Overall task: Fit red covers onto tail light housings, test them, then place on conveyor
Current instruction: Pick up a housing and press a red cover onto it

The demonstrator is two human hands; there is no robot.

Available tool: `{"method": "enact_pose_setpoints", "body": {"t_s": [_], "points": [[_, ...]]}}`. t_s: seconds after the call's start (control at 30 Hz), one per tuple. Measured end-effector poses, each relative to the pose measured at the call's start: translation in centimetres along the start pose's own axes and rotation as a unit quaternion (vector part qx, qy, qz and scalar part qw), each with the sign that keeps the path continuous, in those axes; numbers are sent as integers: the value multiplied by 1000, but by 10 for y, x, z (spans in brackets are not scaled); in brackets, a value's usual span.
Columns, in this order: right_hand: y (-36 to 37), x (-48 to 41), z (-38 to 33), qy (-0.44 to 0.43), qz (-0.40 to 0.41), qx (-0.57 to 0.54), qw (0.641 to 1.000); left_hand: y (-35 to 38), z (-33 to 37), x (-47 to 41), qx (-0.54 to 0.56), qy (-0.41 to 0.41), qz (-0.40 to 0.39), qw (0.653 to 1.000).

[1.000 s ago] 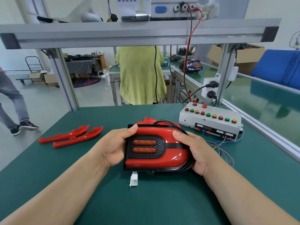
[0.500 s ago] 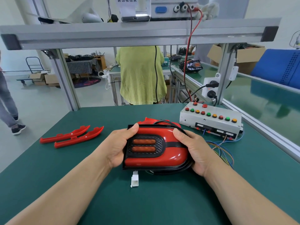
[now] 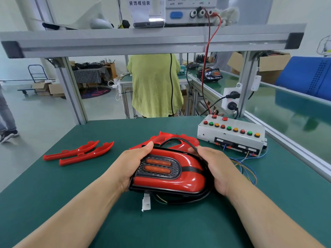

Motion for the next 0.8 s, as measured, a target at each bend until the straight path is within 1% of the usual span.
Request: {"method": "enact_pose_setpoints", "body": {"t_s": [0.13, 0.23, 0.3, 0.37, 0.43, 0.47, 0.5, 0.6, 0.63, 0.7, 0.8], "points": [[-3, 1, -2, -19, 17, 27, 999, 3, -1, 0, 11, -10, -10, 1000], [-4, 2, -4, -26, 24, 44, 998, -4, 3, -3, 4, 6, -15, 1000], [-4, 3, -4, -24, 23, 45, 998, -13, 7, -6, -34, 31, 5, 999], [-4, 4, -5, -26, 20, 44, 998, -25, 12, -8, -109, 83, 54, 989], [-4, 5, -5, -26, 17, 35, 999, -36, 16, -10, -206, 130, 96, 965], [-3, 5, -5, -26, 17, 31, 999, -40, 16, -11, -255, 138, 101, 952], [-4, 4, -4, -26, 18, 28, 999, -42, 15, -13, -310, 138, 99, 935], [-4, 4, -3, -25, 17, 24, 999, -41, 12, -17, -462, 125, 94, 873], [-4, 4, -3, -24, 17, 24, 999, -39, 12, -18, -496, 127, 94, 854], [-4, 4, -3, -25, 15, 27, 999, -36, 13, -20, -531, 133, 94, 832], [-3, 4, -4, -30, 7, 46, 998, -37, 14, -24, -545, 122, 101, 823]]}}
Point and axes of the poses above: each hand's wrist, its own x-axis away from the middle knuckle, its own y-axis out of the palm, z = x × y, the point moved 6 cm from there along -x, towards the middle knuckle, and after that the axes turned 3 degrees about z, right-handed, at the moved point
